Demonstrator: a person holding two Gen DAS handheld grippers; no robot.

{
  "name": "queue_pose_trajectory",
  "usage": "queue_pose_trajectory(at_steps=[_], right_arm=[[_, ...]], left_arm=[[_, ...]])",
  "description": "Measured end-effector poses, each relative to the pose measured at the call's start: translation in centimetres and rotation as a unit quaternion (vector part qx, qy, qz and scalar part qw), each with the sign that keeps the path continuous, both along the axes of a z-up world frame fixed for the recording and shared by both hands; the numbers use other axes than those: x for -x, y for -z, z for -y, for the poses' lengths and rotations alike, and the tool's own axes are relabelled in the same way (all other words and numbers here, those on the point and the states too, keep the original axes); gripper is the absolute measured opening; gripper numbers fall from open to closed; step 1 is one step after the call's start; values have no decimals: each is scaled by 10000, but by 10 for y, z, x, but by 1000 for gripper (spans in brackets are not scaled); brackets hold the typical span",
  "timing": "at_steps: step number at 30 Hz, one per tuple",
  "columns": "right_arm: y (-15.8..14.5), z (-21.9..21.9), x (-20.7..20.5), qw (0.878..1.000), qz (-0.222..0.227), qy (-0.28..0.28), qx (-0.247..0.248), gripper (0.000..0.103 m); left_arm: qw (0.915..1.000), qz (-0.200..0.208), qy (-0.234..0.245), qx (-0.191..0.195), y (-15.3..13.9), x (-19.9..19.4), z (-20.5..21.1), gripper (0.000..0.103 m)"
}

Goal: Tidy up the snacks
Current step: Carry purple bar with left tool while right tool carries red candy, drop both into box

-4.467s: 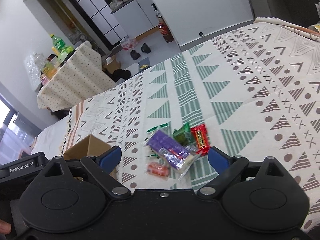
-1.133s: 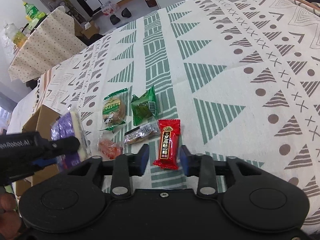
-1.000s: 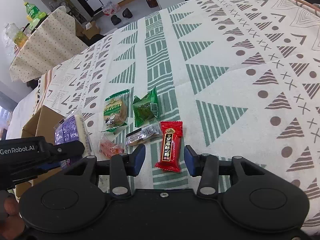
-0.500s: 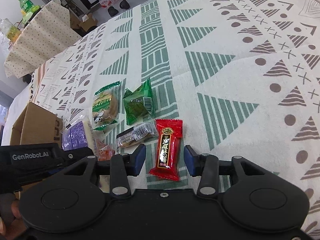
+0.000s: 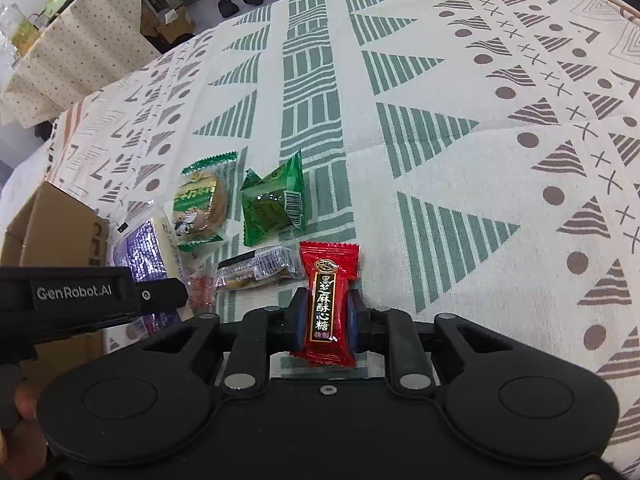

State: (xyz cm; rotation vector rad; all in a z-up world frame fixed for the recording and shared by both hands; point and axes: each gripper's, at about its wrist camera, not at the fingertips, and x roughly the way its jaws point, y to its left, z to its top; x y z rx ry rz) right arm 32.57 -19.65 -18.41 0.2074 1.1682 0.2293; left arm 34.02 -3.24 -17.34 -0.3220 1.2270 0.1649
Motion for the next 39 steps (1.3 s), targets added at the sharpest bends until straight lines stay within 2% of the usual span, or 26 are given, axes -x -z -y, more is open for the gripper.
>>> queue_pose_trajectory(at_steps=[21, 39], right_arm=[[-64, -21, 43, 9979, 626, -113, -122, 20], [-100, -53, 70, 9939, 1024, -371, -168, 20]], left_arm=[[9977, 657, -71, 179, -60, 51, -16, 30], [9937, 1060, -283, 213, -96, 91, -53, 29]])
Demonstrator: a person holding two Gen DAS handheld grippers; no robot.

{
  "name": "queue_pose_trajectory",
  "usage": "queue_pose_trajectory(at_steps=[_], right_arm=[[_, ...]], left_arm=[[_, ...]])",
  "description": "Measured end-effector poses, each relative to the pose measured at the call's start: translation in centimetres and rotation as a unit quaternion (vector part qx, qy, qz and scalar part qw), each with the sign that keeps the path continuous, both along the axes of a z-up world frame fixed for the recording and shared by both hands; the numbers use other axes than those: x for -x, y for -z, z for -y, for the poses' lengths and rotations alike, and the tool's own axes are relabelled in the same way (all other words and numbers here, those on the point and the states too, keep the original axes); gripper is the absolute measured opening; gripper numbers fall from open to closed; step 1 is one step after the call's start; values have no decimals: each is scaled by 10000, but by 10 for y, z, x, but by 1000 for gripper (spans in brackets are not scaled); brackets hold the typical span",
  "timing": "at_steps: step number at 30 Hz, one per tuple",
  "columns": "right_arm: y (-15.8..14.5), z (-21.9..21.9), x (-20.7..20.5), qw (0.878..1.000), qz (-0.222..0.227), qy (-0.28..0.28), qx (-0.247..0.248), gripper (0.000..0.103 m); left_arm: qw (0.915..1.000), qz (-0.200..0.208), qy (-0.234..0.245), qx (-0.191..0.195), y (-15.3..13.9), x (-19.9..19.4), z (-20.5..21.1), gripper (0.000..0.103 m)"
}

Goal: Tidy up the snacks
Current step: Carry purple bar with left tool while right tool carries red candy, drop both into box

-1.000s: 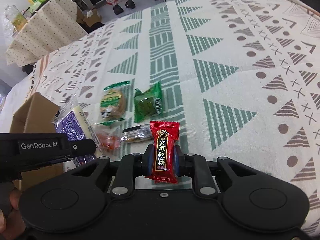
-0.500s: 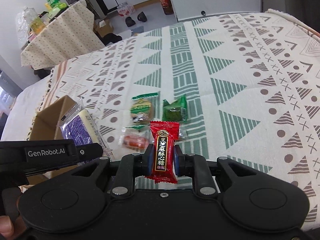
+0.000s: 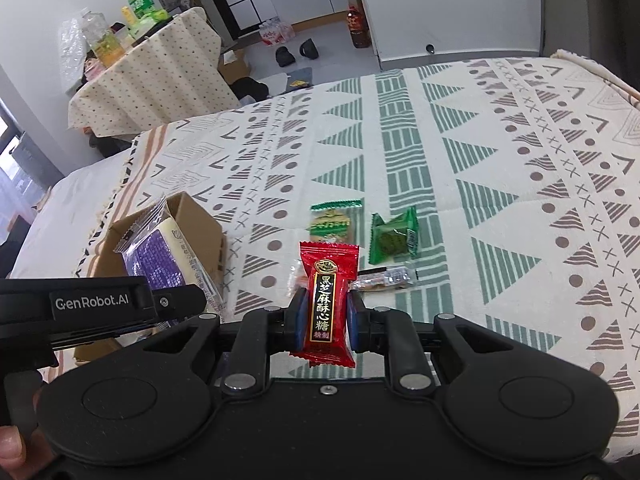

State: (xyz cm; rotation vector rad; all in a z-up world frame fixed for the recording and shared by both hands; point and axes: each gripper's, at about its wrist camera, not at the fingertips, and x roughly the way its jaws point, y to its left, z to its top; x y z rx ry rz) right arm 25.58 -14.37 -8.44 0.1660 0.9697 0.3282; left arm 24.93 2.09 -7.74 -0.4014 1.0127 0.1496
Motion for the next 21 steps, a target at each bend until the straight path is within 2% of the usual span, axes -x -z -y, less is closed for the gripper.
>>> queue_pose_trajectory(at_steps=[21], right_arm=[[-21, -62, 11, 9983, 299, -490, -108, 20]], left_arm=[[9984, 306, -481, 34, -23, 27, -60, 29]])
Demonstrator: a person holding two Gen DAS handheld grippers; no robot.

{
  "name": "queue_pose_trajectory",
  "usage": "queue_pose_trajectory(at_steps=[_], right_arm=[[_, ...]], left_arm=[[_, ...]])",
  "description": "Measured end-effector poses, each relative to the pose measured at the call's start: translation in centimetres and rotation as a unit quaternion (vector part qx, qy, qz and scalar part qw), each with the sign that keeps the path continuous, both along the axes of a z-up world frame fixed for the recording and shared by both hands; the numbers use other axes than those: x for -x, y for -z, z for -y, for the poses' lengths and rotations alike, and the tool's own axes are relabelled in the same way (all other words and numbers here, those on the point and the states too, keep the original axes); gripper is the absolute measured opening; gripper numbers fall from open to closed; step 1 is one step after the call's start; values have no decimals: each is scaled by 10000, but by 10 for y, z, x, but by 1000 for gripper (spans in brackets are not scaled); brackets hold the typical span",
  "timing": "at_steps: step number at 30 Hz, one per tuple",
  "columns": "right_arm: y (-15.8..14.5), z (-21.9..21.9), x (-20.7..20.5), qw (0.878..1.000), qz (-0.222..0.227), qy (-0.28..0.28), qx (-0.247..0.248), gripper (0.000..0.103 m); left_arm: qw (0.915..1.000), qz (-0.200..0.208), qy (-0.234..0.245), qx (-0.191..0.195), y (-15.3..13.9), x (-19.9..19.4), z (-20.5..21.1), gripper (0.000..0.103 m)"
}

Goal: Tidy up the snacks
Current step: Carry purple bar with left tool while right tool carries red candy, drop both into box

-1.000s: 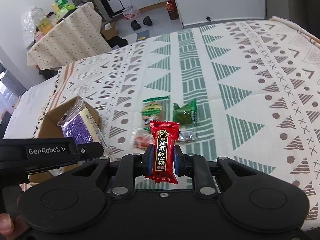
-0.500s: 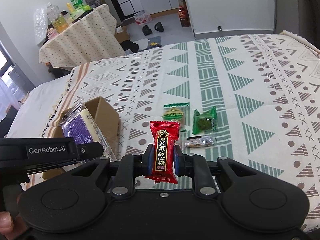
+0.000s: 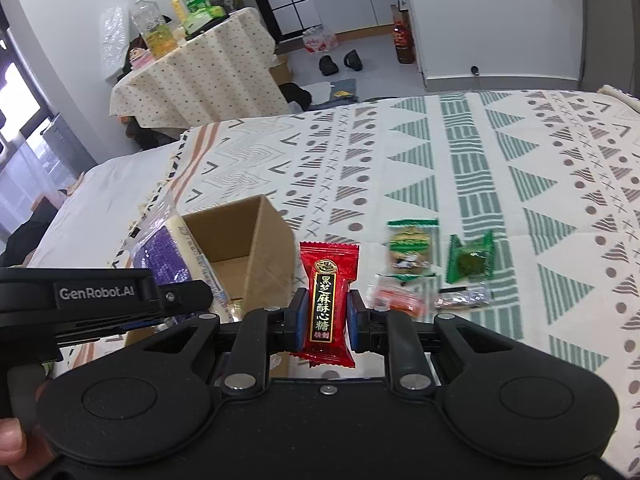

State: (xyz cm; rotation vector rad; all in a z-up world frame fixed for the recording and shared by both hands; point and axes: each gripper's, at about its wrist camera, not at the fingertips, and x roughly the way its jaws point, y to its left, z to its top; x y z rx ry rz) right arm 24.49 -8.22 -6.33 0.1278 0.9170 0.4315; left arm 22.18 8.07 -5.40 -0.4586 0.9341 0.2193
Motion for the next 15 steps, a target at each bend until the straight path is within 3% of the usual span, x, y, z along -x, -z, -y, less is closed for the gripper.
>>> queue_pose_trajectory(at_steps=[15], right_arm=[[-3, -55, -5, 9993, 43, -357, -79, 20]], left_arm=[[9988, 27, -490, 17, -5, 12, -61, 29]])
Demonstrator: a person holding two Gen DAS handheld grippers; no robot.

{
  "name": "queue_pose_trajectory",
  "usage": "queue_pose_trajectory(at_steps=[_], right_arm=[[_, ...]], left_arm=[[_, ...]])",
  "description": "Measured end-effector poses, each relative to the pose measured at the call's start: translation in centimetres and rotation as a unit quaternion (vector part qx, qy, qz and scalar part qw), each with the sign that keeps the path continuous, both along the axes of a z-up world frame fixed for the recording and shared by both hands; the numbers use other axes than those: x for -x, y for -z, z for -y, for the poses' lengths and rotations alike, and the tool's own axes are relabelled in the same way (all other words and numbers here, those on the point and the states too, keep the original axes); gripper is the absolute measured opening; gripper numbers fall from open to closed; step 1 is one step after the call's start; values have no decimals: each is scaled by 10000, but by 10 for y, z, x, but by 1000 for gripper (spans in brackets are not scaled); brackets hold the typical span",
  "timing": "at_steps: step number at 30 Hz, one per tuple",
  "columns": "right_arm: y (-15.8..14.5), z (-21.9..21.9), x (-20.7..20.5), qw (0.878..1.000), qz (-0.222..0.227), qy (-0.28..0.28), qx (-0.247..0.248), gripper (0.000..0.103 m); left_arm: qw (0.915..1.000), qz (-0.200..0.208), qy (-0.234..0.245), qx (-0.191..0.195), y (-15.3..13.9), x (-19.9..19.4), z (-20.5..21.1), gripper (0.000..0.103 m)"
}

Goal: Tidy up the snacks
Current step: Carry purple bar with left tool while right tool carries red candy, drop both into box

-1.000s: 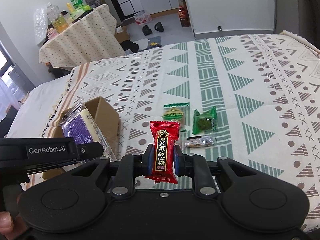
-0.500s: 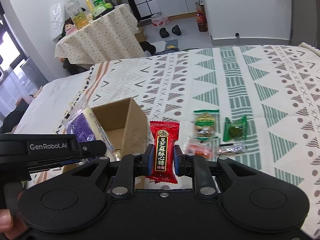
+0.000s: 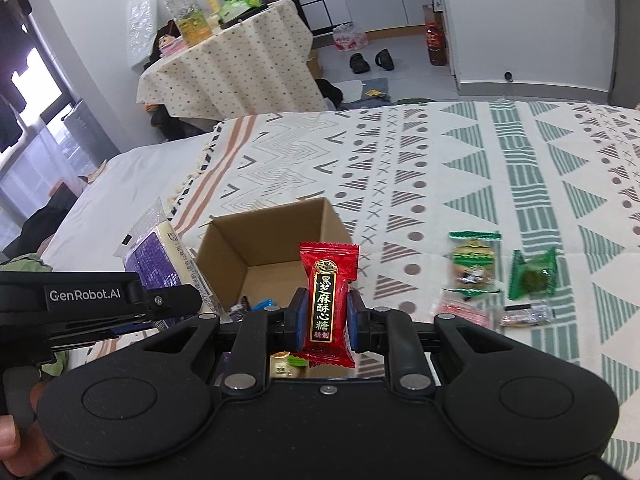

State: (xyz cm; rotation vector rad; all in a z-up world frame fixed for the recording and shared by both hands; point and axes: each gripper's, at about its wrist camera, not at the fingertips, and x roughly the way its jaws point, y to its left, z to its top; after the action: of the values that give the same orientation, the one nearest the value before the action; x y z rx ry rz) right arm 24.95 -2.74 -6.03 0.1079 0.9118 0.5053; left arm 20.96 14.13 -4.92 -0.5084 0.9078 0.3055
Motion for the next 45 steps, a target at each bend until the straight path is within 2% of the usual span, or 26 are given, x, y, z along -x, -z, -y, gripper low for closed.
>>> queue_pose_trajectory(at_steps=[26, 31, 38, 40, 45], right_arm=[[5, -39, -26, 9999, -97, -84, 11, 20], [4, -43, -31, 9999, -83, -97, 44, 20], [-1, -46, -30, 9999, -14, -146, 12, 20], [-2, -45, -30, 9998, -17, -154, -77, 25], [-5, -34, -28, 9999, 16, -16, -163, 41]], left_arm=[[9998, -100, -65, 142, 14, -40, -40, 30], [9999, -75, -33, -73, 9, -45, -37, 34], [9995, -265, -155, 53, 16, -40, -44, 37], [9994, -302, -169, 63, 16, -37, -44, 39], [9992, -329, -223, 4, 12, -30, -42, 58]])
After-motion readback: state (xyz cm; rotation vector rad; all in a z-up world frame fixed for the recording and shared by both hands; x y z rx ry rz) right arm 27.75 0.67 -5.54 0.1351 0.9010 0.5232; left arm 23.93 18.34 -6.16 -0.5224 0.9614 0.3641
